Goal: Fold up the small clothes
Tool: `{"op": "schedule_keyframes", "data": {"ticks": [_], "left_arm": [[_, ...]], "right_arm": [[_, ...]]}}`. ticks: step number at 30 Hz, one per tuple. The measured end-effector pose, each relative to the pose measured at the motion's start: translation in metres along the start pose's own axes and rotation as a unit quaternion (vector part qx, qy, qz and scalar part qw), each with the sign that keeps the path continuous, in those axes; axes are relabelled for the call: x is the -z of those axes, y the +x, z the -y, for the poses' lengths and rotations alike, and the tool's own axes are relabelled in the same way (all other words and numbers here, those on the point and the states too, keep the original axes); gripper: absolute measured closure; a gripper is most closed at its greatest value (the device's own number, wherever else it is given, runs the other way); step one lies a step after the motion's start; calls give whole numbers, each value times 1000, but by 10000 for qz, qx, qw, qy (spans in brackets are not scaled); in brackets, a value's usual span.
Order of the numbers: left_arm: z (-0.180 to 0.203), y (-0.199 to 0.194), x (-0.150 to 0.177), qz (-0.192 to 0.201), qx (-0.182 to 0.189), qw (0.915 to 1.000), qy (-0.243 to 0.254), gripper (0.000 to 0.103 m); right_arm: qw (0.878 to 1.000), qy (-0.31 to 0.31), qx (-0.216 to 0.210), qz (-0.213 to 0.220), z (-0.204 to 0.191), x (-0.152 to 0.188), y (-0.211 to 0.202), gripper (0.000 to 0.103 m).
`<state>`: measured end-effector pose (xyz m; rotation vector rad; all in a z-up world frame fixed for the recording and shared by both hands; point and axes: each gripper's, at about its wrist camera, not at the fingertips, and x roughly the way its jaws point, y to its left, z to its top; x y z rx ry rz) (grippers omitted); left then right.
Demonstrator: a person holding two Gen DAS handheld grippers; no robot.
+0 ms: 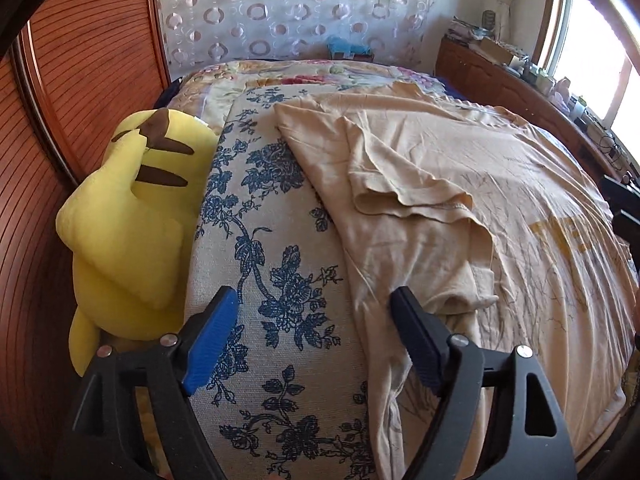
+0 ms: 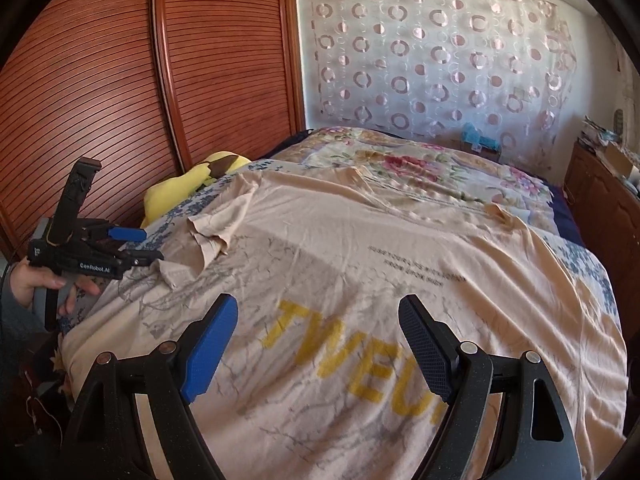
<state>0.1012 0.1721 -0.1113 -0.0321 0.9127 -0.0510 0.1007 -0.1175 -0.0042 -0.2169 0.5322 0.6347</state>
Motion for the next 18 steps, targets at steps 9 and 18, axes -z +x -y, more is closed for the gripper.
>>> {"op": "schedule_keyframes", "data": {"ticks": [9,18], "left_arm": [[2,1,1,34,-50,10000,74,19],[1,0,2,39,-42,10000,63,18]], "right_arm": [[9954,-425,-761,-397,-19,-35,63,39],[9858,-763,-1203,-892,-43,-60,141,48]]}}
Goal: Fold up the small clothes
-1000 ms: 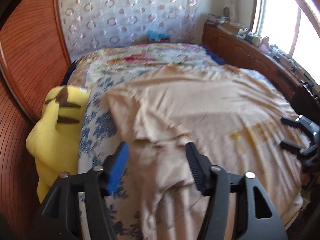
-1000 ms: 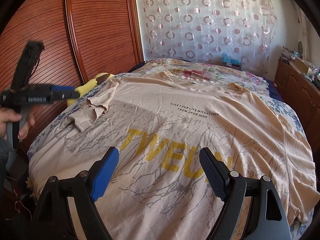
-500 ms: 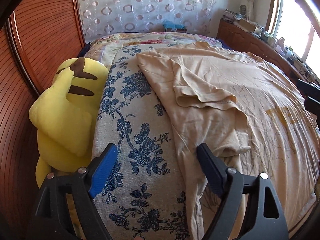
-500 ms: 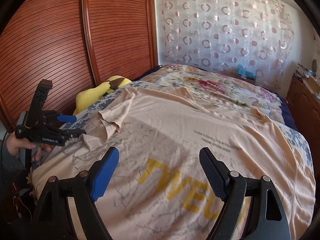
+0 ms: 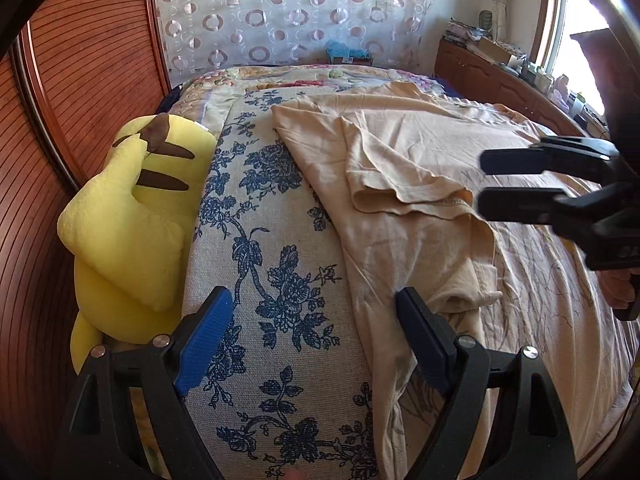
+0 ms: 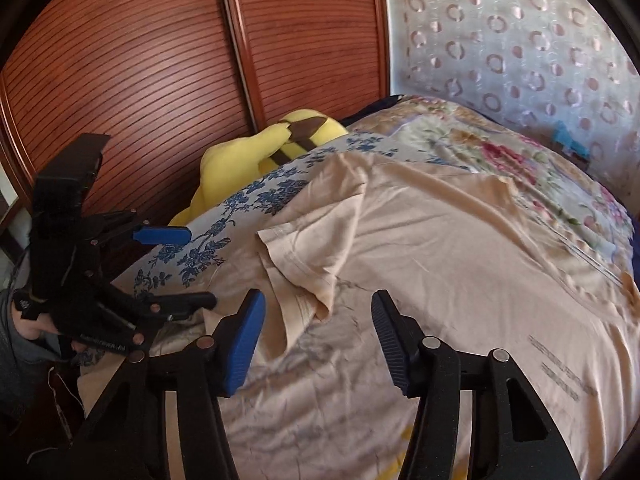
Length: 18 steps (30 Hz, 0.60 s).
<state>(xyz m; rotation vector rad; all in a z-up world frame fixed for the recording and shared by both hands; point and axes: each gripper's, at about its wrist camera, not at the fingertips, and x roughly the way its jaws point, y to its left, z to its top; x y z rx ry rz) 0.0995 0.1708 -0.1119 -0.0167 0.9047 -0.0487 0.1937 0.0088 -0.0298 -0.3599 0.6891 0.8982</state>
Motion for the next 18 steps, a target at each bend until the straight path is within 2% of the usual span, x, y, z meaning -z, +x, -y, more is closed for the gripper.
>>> {"op": "schedule_keyframes", "data": {"ticks": [2,12,15,17,18], "left_arm": [[0,0,0,-3,-2,10000,2,18],[-1,1,-1,7,4,10000,-18,17],[0,1,-1,9,2,10000,-17,17],[-1,1,-1,9,1,10000,-18,17],[-1,1,-1,8,3,10000,-19,17]], "right_arm": [[10000,-38,-44,-41,-2,-7,12,52],[9996,7,-260,-149,-5,-27,47,61],[9995,8,-226,-216,-11,-29,55,75],[9997,-8,-139,-219,-11,-30,57,95],[9999,-18,-34,-156,-12,-32,55,98]]}}
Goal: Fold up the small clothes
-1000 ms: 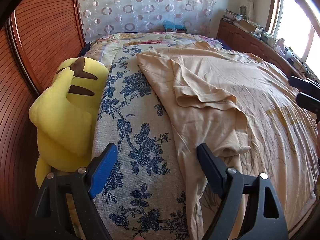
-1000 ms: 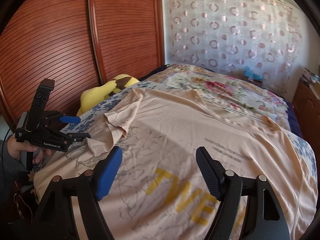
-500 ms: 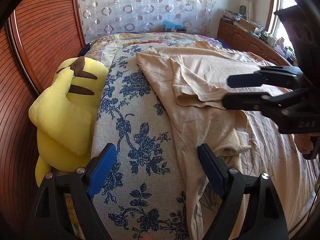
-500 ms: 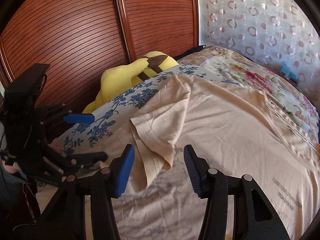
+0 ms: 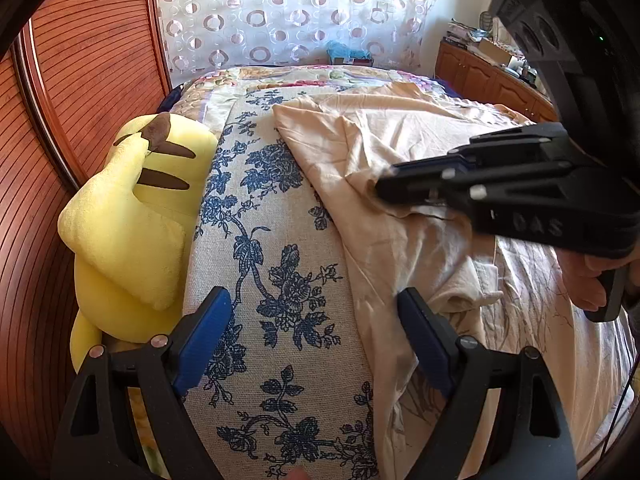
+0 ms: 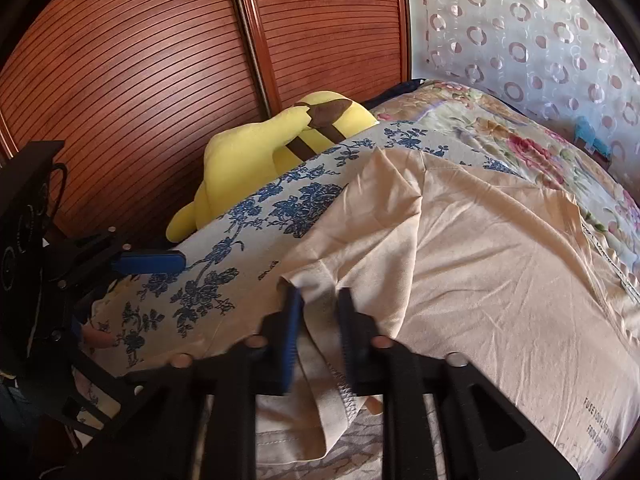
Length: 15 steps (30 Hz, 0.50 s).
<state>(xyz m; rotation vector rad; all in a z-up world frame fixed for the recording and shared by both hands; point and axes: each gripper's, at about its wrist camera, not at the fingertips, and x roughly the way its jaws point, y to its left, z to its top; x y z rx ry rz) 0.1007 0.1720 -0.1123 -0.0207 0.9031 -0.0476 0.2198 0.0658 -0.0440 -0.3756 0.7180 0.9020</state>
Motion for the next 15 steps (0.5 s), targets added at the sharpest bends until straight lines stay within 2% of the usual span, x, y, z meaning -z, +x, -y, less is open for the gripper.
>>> {"op": "schedule_keyframes", "data": {"ticks": [8,11,14,15], "left_arm": [[0,-3,1,47,0,10000,-1,17],[0,-10,0,127,-42,9999,13,17],[1,-27,-3,346,40,9994,-40,17],[2,-33,-5,407,69,9991,-47,17]], "right_arm": [[9939,779,435,644,43,4,-40,101],[9912,1025,591,599,60,8,-44,101],[9900,1162,711,358,67,9,-42,101],[9896,1119,864,253,66,9,-41,98]]}}
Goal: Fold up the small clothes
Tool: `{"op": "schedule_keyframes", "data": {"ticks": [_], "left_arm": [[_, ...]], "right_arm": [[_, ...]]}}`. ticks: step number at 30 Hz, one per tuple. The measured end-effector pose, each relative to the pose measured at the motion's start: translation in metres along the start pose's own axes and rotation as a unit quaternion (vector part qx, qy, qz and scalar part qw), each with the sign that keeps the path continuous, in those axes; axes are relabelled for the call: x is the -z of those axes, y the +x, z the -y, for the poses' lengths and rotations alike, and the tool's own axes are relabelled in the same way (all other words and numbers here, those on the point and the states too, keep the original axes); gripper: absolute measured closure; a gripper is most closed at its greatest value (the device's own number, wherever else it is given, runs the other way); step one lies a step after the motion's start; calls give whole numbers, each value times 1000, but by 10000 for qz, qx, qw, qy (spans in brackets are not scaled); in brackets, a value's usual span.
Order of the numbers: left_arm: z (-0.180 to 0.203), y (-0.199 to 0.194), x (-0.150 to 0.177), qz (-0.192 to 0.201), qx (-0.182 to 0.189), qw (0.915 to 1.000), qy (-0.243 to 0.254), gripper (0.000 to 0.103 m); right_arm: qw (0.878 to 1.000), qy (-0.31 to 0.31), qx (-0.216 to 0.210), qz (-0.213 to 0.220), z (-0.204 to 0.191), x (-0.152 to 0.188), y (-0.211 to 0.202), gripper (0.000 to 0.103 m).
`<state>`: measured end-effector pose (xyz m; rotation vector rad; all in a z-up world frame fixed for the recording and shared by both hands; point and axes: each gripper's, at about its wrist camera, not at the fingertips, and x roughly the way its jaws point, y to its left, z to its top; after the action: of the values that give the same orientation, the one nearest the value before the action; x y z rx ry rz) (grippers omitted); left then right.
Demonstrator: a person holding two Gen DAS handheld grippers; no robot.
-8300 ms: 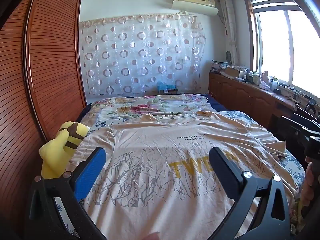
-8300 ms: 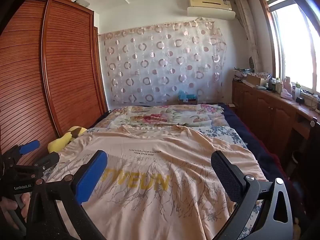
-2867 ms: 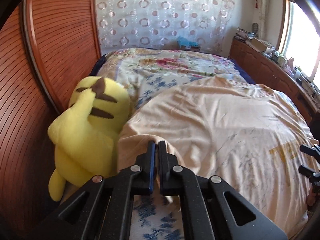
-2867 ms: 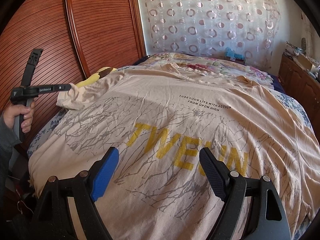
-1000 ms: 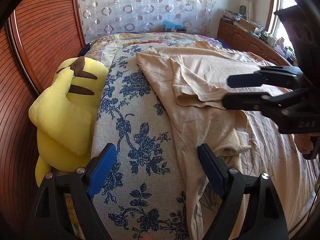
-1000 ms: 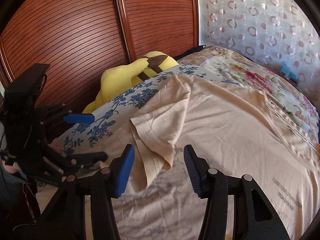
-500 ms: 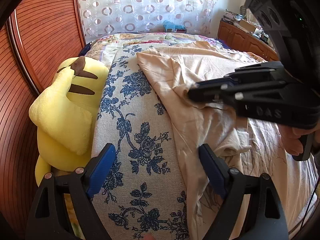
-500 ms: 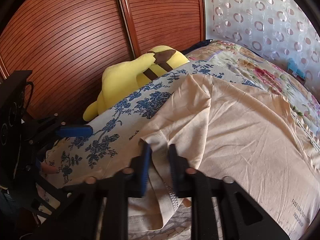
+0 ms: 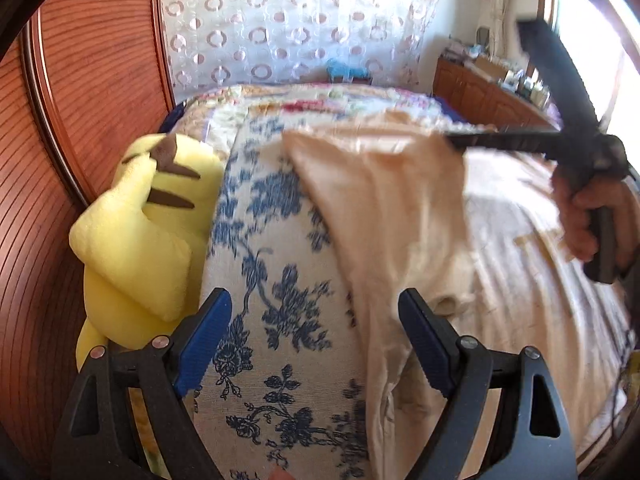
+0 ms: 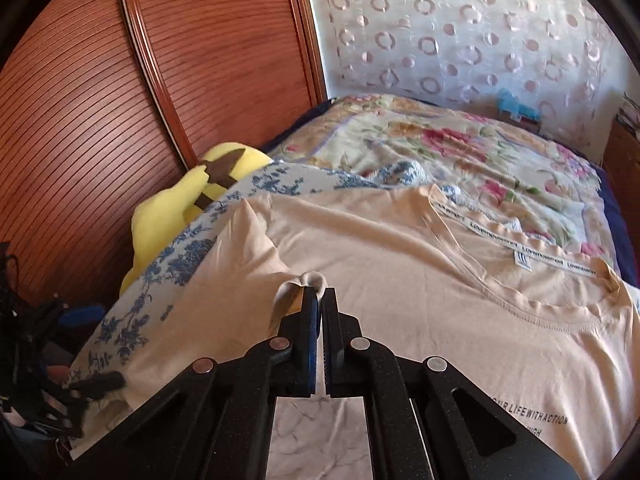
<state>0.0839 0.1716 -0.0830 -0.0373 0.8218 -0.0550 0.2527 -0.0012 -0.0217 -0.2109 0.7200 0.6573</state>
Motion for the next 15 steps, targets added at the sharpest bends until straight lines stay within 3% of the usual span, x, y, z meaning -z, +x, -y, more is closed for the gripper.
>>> {"op": "schedule_keyframes", "data": {"ticks": [2,7,15], "left_arm": [[4,-10,-4,119,0,9999,34,17],[14,-20,-5,183,30,9998,79,17],[51,-19,5,85,399,9989,229,22]], "right_arm": [[9998,-69,212,-9,-2,4,-4,82],[9996,-169,107,185,-9,11,-26,56],[9990,-275,160,325,7,61,-93,56]]}}
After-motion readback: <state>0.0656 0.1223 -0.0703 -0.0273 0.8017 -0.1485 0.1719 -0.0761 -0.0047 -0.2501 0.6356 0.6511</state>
